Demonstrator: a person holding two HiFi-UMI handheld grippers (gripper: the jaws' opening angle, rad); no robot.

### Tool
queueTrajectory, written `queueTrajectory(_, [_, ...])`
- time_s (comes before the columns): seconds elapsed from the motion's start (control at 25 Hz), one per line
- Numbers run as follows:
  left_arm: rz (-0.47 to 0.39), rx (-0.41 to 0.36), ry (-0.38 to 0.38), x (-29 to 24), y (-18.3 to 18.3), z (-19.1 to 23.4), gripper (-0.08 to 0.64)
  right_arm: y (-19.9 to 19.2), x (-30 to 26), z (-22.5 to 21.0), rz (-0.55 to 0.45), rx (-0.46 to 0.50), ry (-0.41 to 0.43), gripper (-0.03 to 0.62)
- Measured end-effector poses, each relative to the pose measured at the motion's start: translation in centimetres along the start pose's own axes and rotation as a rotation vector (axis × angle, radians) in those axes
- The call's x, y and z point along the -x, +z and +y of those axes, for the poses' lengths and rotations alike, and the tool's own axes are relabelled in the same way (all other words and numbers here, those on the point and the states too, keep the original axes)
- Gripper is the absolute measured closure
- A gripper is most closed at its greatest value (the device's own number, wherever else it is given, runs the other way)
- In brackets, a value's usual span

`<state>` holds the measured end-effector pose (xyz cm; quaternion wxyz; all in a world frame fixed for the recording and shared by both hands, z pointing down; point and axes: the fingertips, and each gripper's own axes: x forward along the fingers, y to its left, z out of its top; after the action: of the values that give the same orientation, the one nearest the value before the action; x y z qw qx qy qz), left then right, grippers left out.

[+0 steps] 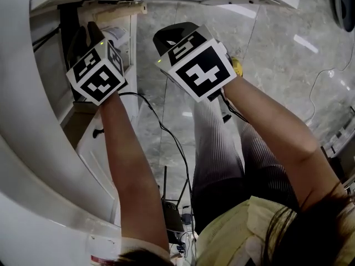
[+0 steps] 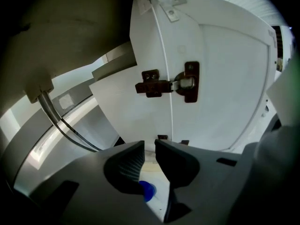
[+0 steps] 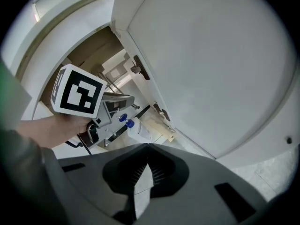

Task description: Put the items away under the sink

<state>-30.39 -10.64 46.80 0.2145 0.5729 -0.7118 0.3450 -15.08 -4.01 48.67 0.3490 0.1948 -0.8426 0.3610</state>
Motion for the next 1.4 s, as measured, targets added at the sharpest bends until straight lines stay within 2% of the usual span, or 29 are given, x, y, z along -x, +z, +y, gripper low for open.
queueTrajectory(0.28, [-0.029, 0.066, -0.032, 2.9, 1.2, -1.8, 0.463, 0.3, 2.1, 0.3, -0.012, -0.004, -0.006, 0.566])
queueTrajectory(0.48, [-0.032, 0.086, -0.052, 5.1, 1.4, -3.5, 0.465, 0.1, 4.0, 1.0, -0.008, -0.009, -0.003, 0.566])
queueTrajectory(0.84, [0.013, 0.15, -0.104, 8.6, 0.8, -5.9, 0.471, 0.3, 6.8, 2.0, -0.043, -0.038, -0.006, 0.566])
queueTrajectory(1.4, [0.044, 0.141, -0.155, 16.4, 0.3, -8.8, 0.495, 0.1, 12.7, 3.3, -0.092, -0.086, -0.034, 0.566])
